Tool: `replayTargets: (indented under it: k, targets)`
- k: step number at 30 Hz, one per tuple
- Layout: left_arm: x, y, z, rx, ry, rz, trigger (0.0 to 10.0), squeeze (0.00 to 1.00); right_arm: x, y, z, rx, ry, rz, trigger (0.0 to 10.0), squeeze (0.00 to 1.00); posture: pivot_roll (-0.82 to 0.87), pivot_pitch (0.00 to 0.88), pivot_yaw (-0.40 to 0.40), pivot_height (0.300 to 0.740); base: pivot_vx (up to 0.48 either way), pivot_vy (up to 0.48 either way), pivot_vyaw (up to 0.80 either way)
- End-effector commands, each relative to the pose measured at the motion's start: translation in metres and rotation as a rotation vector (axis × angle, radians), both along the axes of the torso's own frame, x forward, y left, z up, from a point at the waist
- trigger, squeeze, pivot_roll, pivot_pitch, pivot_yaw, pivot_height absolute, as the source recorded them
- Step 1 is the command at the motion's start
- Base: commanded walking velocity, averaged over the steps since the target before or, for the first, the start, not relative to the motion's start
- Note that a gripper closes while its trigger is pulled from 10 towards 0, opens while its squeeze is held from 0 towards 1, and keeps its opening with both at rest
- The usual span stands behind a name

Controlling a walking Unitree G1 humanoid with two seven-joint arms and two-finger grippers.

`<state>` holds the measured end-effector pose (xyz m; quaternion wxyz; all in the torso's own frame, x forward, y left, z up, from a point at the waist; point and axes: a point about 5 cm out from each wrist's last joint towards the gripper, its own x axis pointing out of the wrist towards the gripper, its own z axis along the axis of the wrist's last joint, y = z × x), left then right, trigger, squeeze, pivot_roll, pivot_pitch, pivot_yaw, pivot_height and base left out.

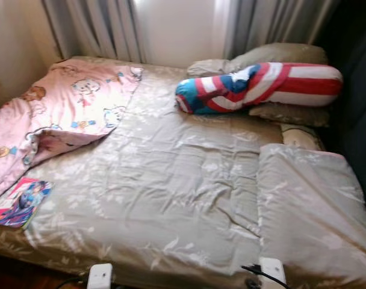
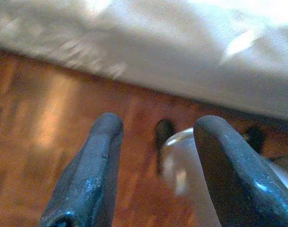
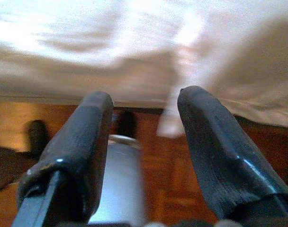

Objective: Clean up the room

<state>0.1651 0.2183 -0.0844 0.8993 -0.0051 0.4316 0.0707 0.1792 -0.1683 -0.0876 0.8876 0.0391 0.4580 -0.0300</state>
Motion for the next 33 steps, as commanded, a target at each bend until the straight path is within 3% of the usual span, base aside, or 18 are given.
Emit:
replayTargets:
  k: [1, 33]
  targets:
    - [-0.0014, -0.0032, -0.0017, -0.011, 0.016, 0.007, 10.0, 0.00, -0.0015, -0.0071, -0.0002, -0.015, 0.007, -0.010, 10.0, 0.00, 0.05, 0.100, -0.029, 0.740, 0.000, 0.352, 0.00]
    - [0.0018, -0.0030, -0.0005, -0.012, 0.010, 0.018, 10.0, 0.00, -0.0017, -0.0092, -0.0002, -0.018, 0.010, -0.019, 10.0, 0.00, 0.06, 0.107, -0.031, 0.740, 0.000, 0.352, 0.00]
